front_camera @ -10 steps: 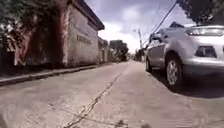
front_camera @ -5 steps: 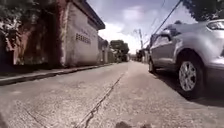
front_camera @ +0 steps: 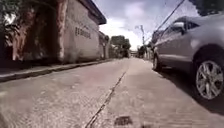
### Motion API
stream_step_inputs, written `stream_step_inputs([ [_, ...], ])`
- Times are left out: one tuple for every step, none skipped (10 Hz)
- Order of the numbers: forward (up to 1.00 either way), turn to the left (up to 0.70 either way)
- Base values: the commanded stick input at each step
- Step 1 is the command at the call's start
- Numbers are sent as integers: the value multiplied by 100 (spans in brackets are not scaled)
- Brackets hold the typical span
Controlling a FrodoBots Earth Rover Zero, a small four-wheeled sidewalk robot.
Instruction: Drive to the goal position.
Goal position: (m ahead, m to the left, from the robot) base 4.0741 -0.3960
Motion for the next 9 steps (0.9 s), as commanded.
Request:
stream_step_inputs([
  [85, 1],
  [85, 1],
  [85, 1],
  [85, 1],
  [85, 1],
  [85, 1],
  [85, 1],
  [85, 1],
  [85, 1],
])
